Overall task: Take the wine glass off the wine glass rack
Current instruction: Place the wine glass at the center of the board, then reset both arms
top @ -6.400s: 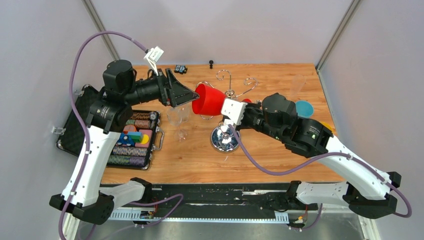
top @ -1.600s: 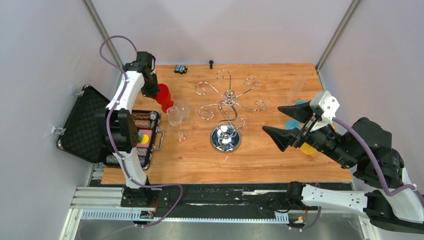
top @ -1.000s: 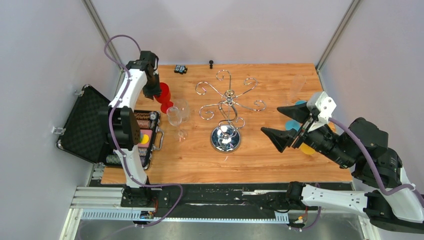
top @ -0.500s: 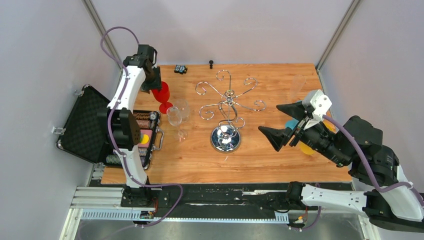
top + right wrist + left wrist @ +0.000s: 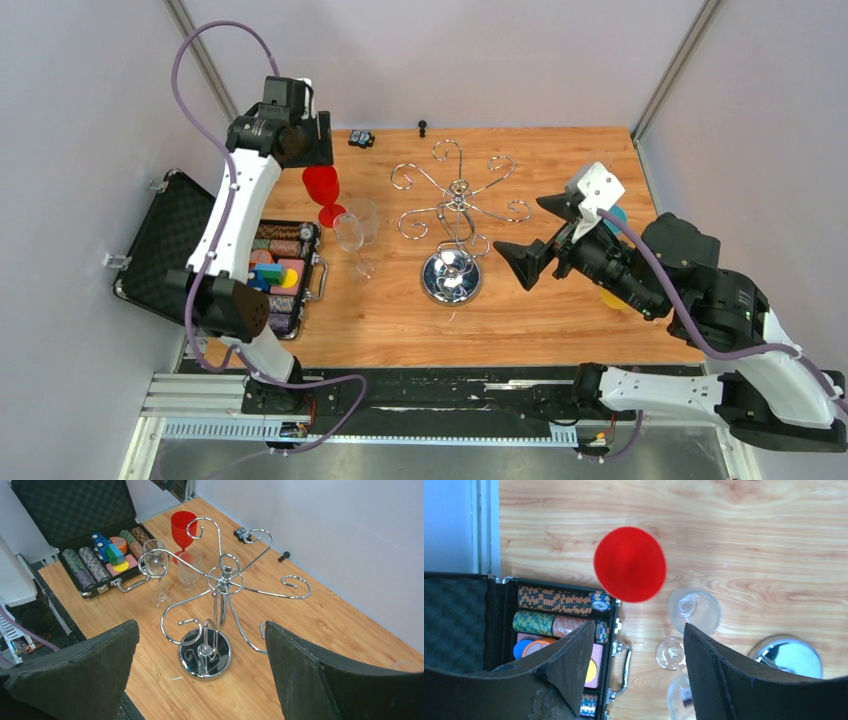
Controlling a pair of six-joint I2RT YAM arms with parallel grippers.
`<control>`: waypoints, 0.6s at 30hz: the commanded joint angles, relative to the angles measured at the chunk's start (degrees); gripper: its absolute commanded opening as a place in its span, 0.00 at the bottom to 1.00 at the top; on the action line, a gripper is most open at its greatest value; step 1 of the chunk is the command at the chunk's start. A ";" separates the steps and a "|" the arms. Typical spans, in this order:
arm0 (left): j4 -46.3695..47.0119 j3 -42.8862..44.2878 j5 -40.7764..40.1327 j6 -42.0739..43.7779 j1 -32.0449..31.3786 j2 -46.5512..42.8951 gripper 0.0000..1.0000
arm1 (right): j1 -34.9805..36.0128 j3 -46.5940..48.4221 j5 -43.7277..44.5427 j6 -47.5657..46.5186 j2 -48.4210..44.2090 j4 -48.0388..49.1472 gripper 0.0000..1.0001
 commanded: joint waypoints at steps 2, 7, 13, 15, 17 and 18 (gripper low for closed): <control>2.81 -2.89 -1.17 0.52 -3.70 -9.26 0.75 | 0.02 4.67 3.47 0.12 3.71 1.00 1.00; 2.62 -5.00 0.22 0.92 -5.93 -15.43 0.77 | -0.16 8.81 8.15 0.47 9.37 -0.75 1.00; 4.28 -10.02 1.59 1.04 -9.26 -22.58 0.81 | -6.65 13.07 7.64 1.05 15.49 -1.88 1.00; 4.60 -11.26 1.99 1.22 -10.05 -24.58 0.83 | -13.14 14.24 3.25 2.94 17.07 -1.81 1.00; 4.64 -12.20 2.57 1.51 -10.37 -26.42 0.86 | -21.63 14.90 -4.15 5.23 18.06 -1.65 1.00; 4.66 -12.38 3.09 1.95 -10.43 -26.94 0.91 | -25.31 14.84 -5.26 5.65 18.53 -1.21 1.00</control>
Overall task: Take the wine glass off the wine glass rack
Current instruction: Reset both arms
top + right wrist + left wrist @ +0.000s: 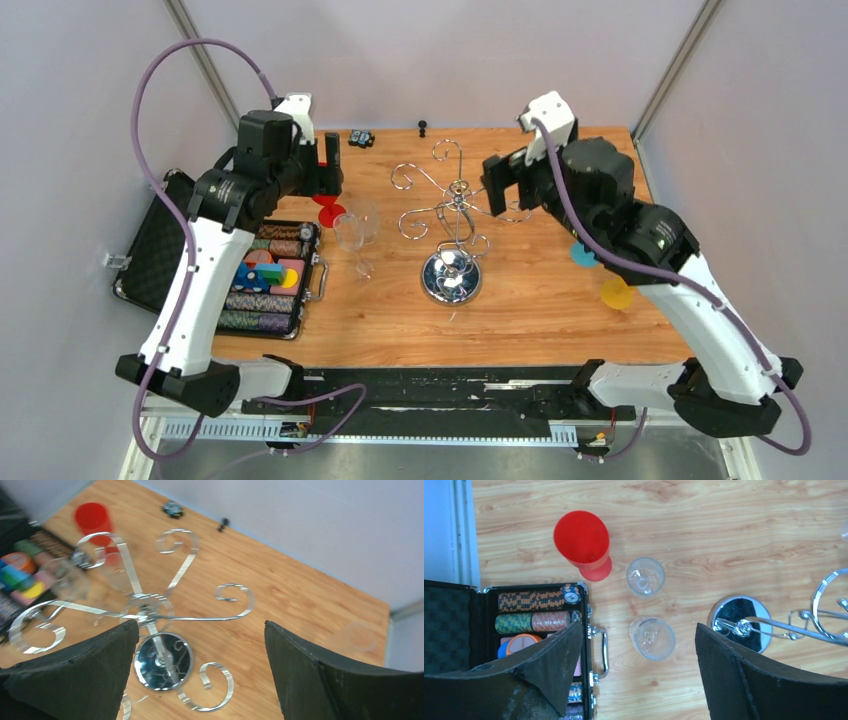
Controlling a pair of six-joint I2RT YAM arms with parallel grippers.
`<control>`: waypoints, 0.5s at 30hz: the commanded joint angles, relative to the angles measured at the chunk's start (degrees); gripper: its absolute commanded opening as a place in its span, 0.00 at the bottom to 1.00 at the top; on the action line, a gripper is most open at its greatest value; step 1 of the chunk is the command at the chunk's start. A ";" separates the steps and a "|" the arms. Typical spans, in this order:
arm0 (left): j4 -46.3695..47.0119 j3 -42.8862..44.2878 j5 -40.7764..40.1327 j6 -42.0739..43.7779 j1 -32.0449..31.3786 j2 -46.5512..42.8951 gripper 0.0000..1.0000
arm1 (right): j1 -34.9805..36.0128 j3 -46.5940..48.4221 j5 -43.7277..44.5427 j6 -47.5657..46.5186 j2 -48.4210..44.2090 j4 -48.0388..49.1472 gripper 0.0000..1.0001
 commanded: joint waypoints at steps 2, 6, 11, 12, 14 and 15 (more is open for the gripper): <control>2.16 -1.53 2.28 2.31 -0.68 -5.42 0.98 | -16.48 2.58 -6.46 4.29 1.70 1.08 1.00; 1.95 -2.63 2.84 4.23 -0.67 -8.18 1.00 | -23.69 2.01 -7.85 8.58 2.07 2.53 1.00; 2.94 -5.34 3.90 5.82 -0.68 -12.05 1.00 | -29.01 -1.66 -7.72 11.03 -0.70 5.96 1.00; 3.08 -5.62 4.32 6.07 -0.68 -12.77 1.00 | -29.79 -2.08 -7.78 11.28 -1.14 5.90 1.00; 3.53 -6.28 5.20 6.37 -0.66 -13.95 1.00 | -30.79 -3.30 -7.81 11.48 -2.27 5.89 1.00; 3.74 -6.61 5.43 6.40 -0.68 -14.37 1.00 | -30.93 -3.98 -7.73 11.50 -2.95 5.84 1.00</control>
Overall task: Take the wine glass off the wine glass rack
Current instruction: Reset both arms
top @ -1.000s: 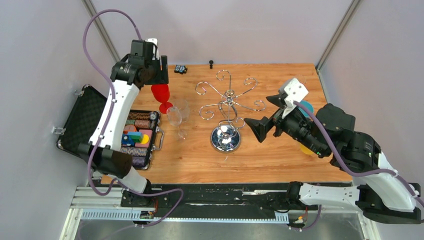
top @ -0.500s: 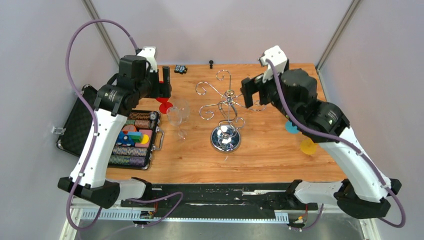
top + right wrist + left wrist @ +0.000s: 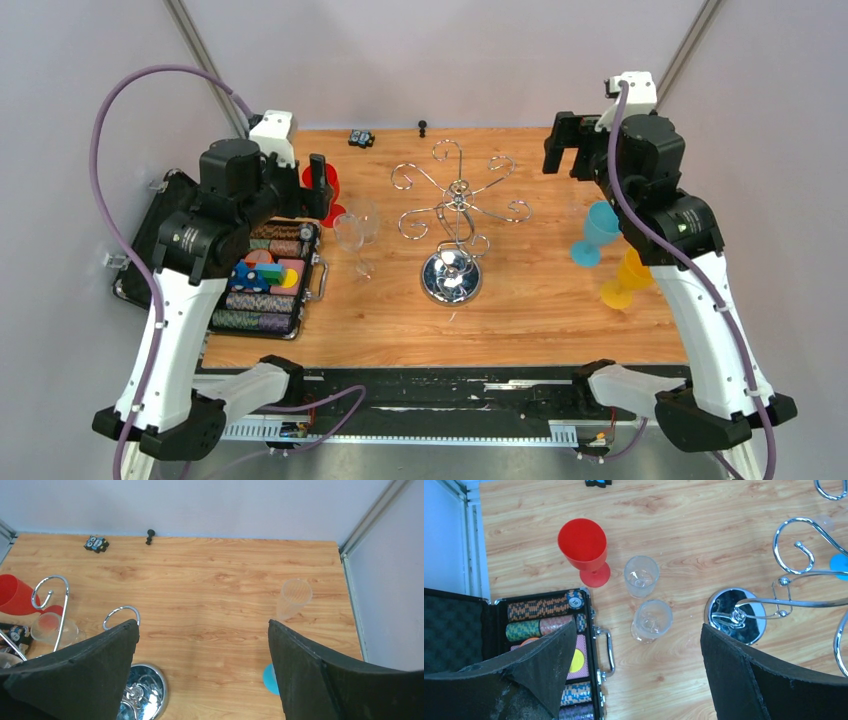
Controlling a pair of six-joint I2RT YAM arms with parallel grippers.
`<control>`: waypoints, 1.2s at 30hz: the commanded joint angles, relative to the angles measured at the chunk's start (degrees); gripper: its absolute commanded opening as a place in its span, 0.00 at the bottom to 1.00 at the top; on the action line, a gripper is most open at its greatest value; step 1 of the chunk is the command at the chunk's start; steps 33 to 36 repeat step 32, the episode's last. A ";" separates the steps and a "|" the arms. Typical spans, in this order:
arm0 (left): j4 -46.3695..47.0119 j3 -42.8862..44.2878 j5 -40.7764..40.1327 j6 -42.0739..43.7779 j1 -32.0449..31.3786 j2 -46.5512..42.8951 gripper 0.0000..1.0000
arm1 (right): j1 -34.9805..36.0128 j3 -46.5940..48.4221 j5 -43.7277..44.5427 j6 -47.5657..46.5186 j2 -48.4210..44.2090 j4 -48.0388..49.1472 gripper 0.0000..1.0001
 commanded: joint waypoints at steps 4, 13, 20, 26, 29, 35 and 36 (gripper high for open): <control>3.89 -2.12 2.55 2.54 -0.18 -4.43 1.00 | -1.59 -4.11 0.97 3.76 -5.17 2.11 1.00; 4.91 -5.19 5.38 1.57 -0.18 -8.54 1.00 | -1.67 -4.55 9.52 10.21 -6.15 -5.53 1.00; 6.36 -7.19 6.92 1.85 -0.16 -10.80 1.00 | -1.63 -7.38 18.20 11.64 -7.91 -5.13 1.00; 6.31 -7.54 7.41 1.91 -0.18 -11.27 1.00 | -1.62 -7.85 16.94 12.96 -8.95 -2.57 1.00; 6.47 -7.85 7.66 1.86 -0.18 -11.32 1.00 | -1.56 -6.05 16.61 13.23 -8.42 -2.63 1.00; 6.39 -7.87 8.12 1.90 -0.18 -11.25 1.00 | -1.58 -5.61 19.07 14.53 -7.66 -3.38 1.00; 6.39 -7.87 8.12 1.90 -0.18 -11.25 1.00 | -1.58 -5.61 19.07 14.53 -7.66 -3.38 1.00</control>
